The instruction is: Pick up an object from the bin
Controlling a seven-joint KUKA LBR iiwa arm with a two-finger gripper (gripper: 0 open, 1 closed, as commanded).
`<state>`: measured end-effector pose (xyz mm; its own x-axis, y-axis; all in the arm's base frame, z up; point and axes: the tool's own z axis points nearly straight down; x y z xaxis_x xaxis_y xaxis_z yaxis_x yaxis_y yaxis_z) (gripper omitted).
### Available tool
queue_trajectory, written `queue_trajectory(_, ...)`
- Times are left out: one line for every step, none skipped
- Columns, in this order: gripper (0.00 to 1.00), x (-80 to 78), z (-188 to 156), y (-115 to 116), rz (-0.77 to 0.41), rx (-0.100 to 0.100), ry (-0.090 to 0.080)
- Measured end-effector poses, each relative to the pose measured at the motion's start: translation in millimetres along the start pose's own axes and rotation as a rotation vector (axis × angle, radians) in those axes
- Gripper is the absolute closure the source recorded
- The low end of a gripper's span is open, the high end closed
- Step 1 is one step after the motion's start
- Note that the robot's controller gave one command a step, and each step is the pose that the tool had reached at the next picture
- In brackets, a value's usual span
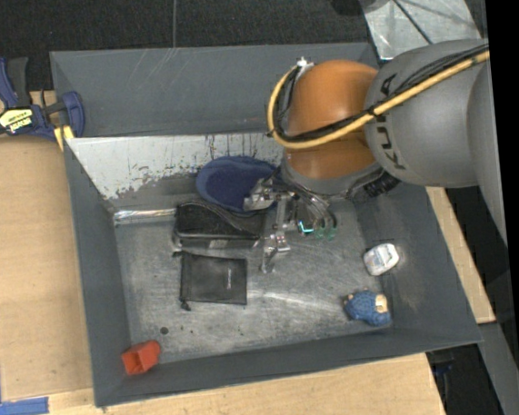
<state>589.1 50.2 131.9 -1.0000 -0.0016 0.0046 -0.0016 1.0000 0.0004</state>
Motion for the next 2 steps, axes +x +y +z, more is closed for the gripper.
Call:
queue_trajectory(0.0, -16.9, 54.8, 3.4, -0.144, 0.003, -0.017)
queue_trajectory(0.0, -24.8, 52.4, 14.1, -0.327, 0.006, -0.008)
